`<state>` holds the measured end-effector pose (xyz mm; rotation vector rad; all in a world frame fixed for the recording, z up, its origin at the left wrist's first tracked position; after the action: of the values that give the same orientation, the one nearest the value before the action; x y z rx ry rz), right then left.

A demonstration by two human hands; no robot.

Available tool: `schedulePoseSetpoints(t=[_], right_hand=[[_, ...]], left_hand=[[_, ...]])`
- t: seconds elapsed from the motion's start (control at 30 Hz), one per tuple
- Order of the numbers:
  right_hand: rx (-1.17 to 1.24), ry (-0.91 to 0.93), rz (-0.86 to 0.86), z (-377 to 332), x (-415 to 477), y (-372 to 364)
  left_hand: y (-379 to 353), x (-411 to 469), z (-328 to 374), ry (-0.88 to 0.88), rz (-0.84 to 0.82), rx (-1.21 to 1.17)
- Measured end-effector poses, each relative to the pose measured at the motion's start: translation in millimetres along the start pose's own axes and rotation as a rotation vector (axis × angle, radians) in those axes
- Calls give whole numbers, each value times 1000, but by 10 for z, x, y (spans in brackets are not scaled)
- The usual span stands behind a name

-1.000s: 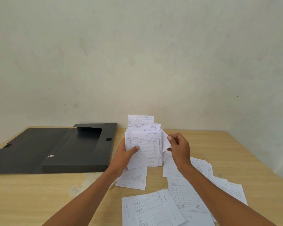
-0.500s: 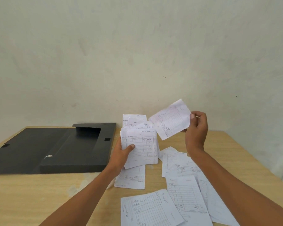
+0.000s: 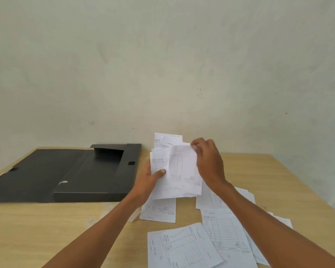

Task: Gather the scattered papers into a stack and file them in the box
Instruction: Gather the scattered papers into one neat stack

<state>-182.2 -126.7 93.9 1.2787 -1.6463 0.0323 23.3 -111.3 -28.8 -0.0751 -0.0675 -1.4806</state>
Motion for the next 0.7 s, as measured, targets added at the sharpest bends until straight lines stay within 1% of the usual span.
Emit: schedulePoseSetpoints(t=[0.07,0.13,0.27,0.33,0.4,0.47,0.53,0.63,0.7], right_hand=[[-65,-34,-61,48,-125,-194],[-34,-122,-107,97,-213,-322],[-15,-179,-61,102,-276,-360],[10,-205,-45,116,-278,-375],[103,-260,-43,142,-281,-393],[287,-401,-28,275,-298,-397],[401,-539,-56,445,-333,-399],[452,-561,-189,589,-376,-459],[497,-581,-227,629,-406,-482]], left_hand=[[-115,-42,26,4,-63,-29],[-231,-93,51,10,-113,-73],[-307,-134,15,49,-134,-133],[-306,-115,3,46,-133,-105],[-267,-84,-15,22,-102,-51],[-151,-43,-27,-3,-30,-48],[-27,-8,-48,-6,21,-91],[72,19,-53,10,28,-147],[83,30,-54,14,9,-156]])
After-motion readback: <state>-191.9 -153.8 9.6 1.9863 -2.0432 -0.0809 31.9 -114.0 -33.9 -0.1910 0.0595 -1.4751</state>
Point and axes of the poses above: each hand's wrist, its own x-axis towards the middle knuckle, its own y-axis out of the back of the hand, z = x × y, the point moved 9 cm from there along x, towards the middle knuckle, and after that the axes turned 1 degree about -z, right-handed, at the moved point
